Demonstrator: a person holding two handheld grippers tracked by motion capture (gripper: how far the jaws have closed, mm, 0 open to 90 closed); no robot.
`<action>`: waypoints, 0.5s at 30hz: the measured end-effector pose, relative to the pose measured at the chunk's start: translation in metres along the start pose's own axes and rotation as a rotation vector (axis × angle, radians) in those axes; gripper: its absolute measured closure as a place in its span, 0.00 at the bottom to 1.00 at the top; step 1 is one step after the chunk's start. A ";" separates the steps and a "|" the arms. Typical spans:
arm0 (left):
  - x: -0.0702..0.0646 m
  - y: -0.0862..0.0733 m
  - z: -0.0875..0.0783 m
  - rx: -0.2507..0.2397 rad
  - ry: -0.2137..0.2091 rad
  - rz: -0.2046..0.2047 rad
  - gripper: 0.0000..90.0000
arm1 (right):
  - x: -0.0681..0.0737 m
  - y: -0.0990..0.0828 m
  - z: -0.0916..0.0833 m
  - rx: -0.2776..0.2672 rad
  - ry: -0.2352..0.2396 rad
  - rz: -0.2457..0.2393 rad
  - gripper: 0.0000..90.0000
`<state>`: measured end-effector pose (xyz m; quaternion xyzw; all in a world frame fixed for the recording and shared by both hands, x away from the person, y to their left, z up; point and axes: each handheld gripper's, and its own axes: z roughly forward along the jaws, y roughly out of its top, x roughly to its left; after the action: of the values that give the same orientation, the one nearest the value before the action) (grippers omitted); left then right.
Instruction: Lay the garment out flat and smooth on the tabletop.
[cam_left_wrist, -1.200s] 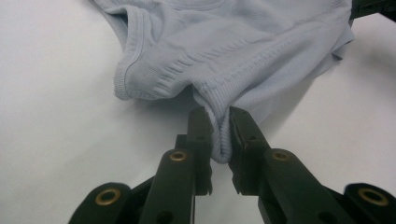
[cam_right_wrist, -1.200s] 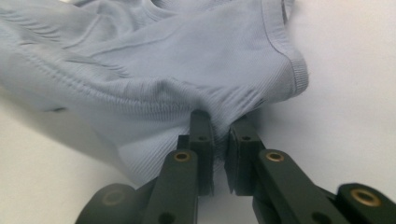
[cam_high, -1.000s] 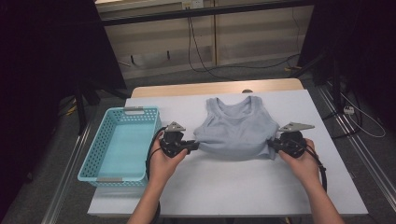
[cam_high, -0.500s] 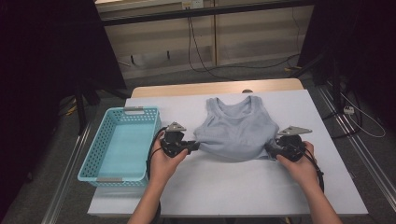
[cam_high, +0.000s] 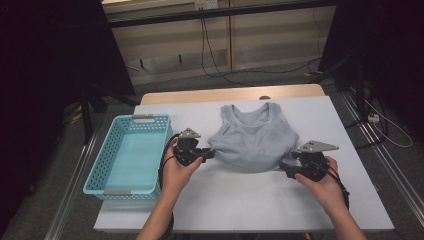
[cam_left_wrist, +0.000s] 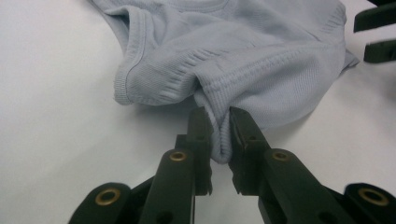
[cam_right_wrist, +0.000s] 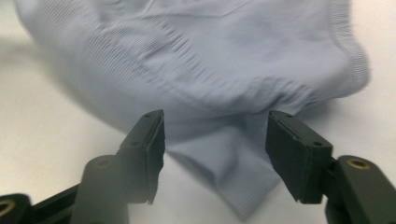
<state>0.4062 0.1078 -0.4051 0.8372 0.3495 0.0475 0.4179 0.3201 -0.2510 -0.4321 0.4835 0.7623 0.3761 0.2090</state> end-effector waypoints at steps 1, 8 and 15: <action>0.000 0.000 0.000 0.001 0.000 0.001 0.89 | 0.002 -0.001 0.001 0.010 0.008 -0.003 0.41; 0.000 0.001 0.003 0.010 -0.005 -0.002 0.89 | 0.006 -0.009 -0.001 0.011 0.026 -0.011 0.39; -0.001 -0.001 0.007 0.020 0.002 0.000 0.89 | 0.000 -0.010 -0.001 -0.006 0.024 0.007 0.41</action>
<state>0.4071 0.1034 -0.4101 0.8413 0.3505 0.0448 0.4092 0.3134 -0.2539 -0.4394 0.4812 0.7618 0.3848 0.1999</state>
